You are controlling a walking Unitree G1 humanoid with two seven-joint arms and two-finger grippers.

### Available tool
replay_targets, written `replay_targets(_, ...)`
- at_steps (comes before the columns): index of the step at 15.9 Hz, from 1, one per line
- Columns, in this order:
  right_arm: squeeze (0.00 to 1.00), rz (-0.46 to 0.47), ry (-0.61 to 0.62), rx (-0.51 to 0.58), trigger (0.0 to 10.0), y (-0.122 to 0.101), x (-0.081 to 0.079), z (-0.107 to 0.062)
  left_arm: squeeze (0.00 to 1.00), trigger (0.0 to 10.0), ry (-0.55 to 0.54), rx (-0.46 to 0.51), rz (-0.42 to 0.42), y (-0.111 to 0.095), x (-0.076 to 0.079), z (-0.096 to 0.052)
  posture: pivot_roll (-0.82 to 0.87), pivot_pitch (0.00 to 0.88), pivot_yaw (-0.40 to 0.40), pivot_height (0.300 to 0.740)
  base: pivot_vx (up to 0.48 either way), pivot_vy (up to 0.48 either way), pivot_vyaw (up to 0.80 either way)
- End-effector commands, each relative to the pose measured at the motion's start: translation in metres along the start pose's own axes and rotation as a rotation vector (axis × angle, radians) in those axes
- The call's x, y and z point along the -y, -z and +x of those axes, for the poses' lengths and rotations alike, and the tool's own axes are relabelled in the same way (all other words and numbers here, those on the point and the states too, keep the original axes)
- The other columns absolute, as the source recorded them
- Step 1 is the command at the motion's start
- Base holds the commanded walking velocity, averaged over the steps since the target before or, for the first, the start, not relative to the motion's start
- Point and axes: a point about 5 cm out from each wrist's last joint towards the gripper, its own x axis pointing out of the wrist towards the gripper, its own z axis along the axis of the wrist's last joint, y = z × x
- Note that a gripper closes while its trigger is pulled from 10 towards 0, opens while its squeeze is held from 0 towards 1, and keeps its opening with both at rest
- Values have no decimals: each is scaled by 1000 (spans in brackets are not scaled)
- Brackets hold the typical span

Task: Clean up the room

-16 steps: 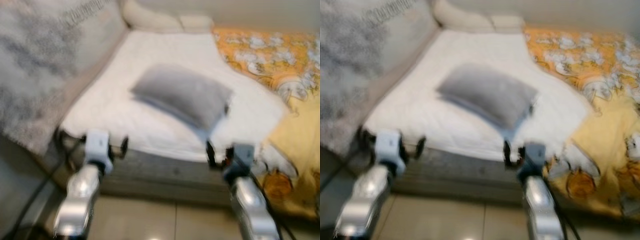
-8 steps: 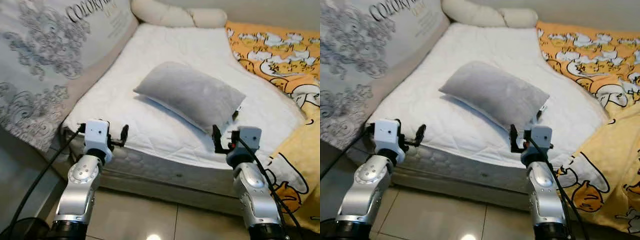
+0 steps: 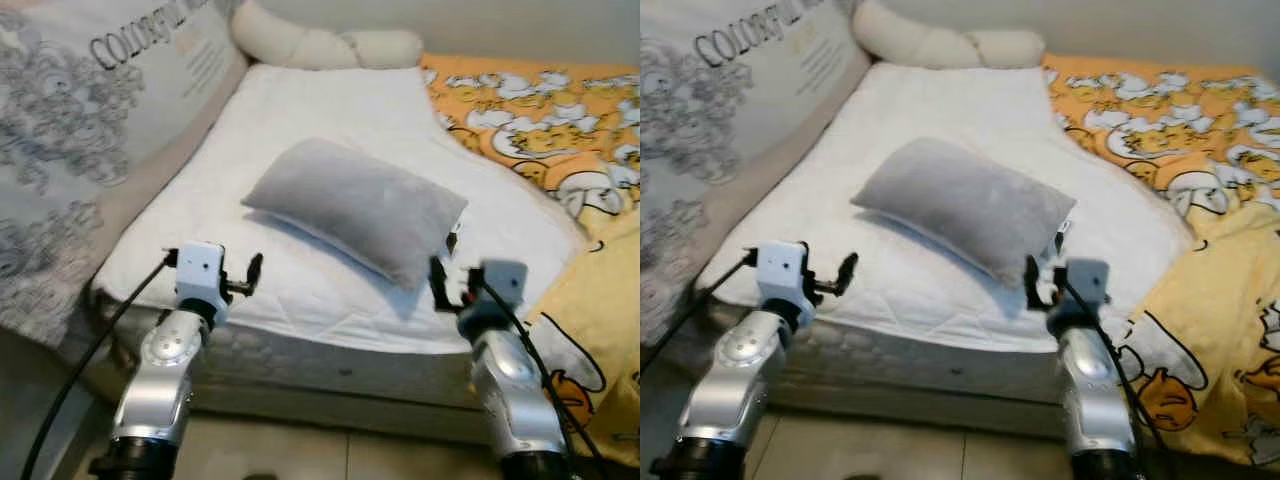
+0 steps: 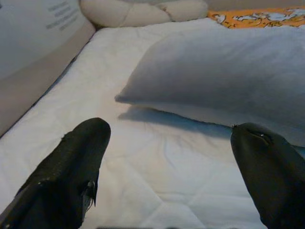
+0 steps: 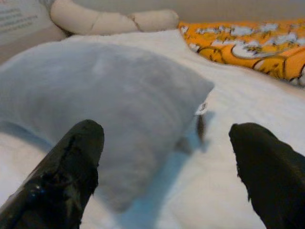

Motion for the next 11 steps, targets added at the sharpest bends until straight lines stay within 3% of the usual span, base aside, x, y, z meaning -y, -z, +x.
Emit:
replay_targets(1,0,-16,-6,6,10000,-3,1,3,427,10000,-6,1,-6,-1,0,3,54,0,4,740,304,0,-488)
replay_targets(4,0,-32,-81,7,10000,-5,-6,7,435,10000,-43,17,-9,-4,-7,2,70,0,-11,740,308,0,0)
replay_targets(11,0,-45,-83,-23,10000,3,-6,1,447,10000,-32,9,-19,-1,-5,0,47,0,-2,740,327,0,0)
